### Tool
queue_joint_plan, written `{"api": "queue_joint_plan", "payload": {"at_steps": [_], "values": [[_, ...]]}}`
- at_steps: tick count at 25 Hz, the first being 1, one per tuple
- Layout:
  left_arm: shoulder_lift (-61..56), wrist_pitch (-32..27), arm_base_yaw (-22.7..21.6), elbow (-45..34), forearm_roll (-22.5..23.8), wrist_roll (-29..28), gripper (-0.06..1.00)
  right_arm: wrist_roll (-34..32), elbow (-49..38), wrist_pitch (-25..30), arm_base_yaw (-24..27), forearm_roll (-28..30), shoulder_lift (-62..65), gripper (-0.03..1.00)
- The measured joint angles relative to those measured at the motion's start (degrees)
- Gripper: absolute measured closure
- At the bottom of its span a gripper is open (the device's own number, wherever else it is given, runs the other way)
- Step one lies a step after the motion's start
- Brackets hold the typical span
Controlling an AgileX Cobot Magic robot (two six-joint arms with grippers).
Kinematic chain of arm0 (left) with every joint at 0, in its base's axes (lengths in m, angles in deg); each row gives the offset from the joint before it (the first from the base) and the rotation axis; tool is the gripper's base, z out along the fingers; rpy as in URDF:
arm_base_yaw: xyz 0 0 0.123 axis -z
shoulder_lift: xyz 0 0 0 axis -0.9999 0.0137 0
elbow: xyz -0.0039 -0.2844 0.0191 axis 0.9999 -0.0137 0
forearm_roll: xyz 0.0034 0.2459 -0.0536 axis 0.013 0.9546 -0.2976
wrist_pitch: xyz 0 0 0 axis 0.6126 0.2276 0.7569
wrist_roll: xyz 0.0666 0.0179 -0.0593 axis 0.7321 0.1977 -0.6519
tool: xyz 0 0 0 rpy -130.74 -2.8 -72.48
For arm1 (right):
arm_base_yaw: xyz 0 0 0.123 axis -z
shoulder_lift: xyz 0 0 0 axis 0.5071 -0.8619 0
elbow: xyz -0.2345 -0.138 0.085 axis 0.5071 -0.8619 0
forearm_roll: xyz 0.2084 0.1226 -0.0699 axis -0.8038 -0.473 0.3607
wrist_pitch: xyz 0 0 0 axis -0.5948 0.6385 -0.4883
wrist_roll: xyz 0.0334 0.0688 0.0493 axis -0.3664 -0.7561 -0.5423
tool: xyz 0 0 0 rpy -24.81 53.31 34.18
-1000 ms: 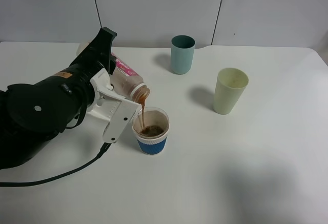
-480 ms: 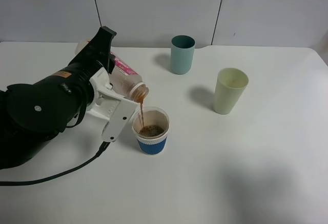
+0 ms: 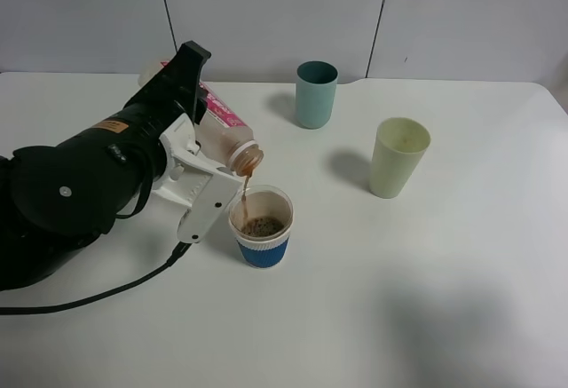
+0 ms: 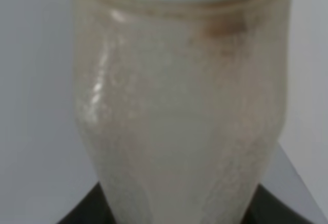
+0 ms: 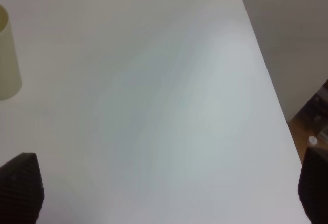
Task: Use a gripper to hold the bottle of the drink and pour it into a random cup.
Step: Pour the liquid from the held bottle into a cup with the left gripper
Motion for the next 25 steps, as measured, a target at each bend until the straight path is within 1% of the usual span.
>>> {"api": "queue_joint_plan", "payload": {"at_steps": [3,11,16,20,25], "values": [[0.0,-1.25,0.0,0.0,0.19,0.0,0.65,0.0,0.0,0.0,0.0,0.0,0.0,-0.02],[0.0,-1.85,0.11,0.0,1.64,0.0,0.65,0.0,0.0,0.0,0.0,0.0,0.0,-0.02],[0.0,-1.85,0.11,0.0,3.63,0.0,0.65,0.0,0.0,0.0,0.0,0.0,0.0,-0.02],[0.0,-1.85,0.11,-0.12,6.18,0.0,0.65,0.0,0.0,0.0,0.0,0.0,0.0,-0.02],[0.0,-1.85,0.11,-2.22,8.66,0.0,0.65,0.0,0.0,0.0,0.0,0.0,0.0,-0.02]]}}
